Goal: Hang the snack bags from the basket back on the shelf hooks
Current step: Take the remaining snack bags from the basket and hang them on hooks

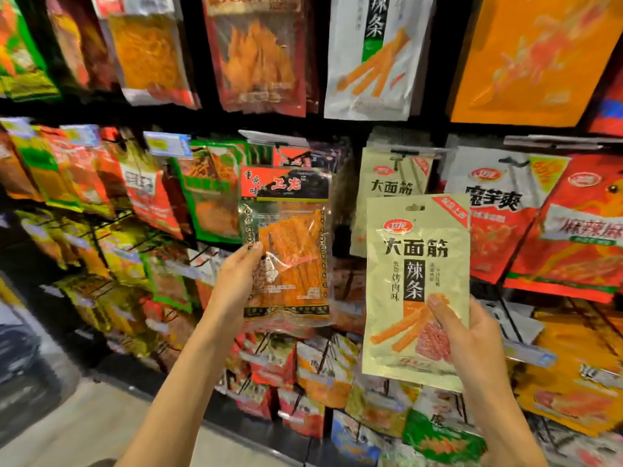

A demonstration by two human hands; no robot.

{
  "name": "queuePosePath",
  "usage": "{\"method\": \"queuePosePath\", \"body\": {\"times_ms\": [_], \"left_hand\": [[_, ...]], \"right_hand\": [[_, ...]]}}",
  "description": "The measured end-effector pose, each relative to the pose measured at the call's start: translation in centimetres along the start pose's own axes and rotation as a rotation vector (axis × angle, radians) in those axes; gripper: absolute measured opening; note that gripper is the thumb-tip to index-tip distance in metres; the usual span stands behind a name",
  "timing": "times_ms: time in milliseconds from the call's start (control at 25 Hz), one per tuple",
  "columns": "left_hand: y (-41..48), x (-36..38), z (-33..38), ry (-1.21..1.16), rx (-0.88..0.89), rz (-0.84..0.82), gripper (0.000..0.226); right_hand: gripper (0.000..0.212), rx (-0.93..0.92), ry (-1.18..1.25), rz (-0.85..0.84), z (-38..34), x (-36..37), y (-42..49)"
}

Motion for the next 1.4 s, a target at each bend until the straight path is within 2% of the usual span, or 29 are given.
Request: {"method": "queuePosePath", "body": {"times_ms": [160,320,480,560,680,800,920,1040,1200,1280,1400], "left_hand": [[5.4,-0.8,0.7,-0.020,0.019,-0.050,0.049],[8.2,-0.9,0.4,-0.062,0.019,-0.116,0.063],[9.5,0.0,0.2,-0.040,0.027,-0.204,0.044],[9.6,0.3,0.2,-0.028,0.031,-0.235,0.043],[9.6,0.1,-0.1,-0.084,0.005,-0.229,0.032],[10.0,0.7,-0.2,-0.118,0.017,-0.271,0.043],[10.9,0.7,-0.8,-0.113,0.015,-0.280,0.042],[11.3,1.1,-0.8,-0.095,0.044,-0.303,0.053],[12.2,1.3,-0.7,-0.089,0.035,-0.274,0.039],[12.9,1.7,-0.7,-0.056,0.029,-0.282,0.028],[13.1,2.2,0.3,-0.049,0.066,-0.304,0.023]], "right_hand": [[0.020,-0.014,-0.061,0.057,-0.2,2.8,0.9],[0.032,-0.039,-0.062,0.119,-0.3,4.7,1.2],[0.035,-0.067,-0.057,0.181,-0.3,5.4,1.1],[0.034,-0.074,-0.049,0.204,-0.3,5.4,1.2],[0.038,-0.073,-0.047,0.200,-0.3,5.3,1.3],[0.038,-0.095,-0.050,0.202,-0.7,5.2,1.6],[0.041,-0.124,-0.055,0.203,-1.0,5.0,2.0],[0.032,-0.121,-0.045,0.208,-0.8,4.9,2.5],[0.025,-0.118,-0.039,0.202,-0.8,5.0,3.0],[0.028,-0.126,-0.038,0.199,-0.7,4.9,3.5],[0.038,-0.128,-0.043,0.197,-0.3,4.9,4.1]]}}
Point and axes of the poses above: each hand's wrist, its own y-axis towards the middle knuckle, its own x-axis out of the palm, z = x × y, the point moved 8 cm from there along y, towards the middle knuckle, and after that the axes turned 6 degrees about y, right-handed, at the moved point
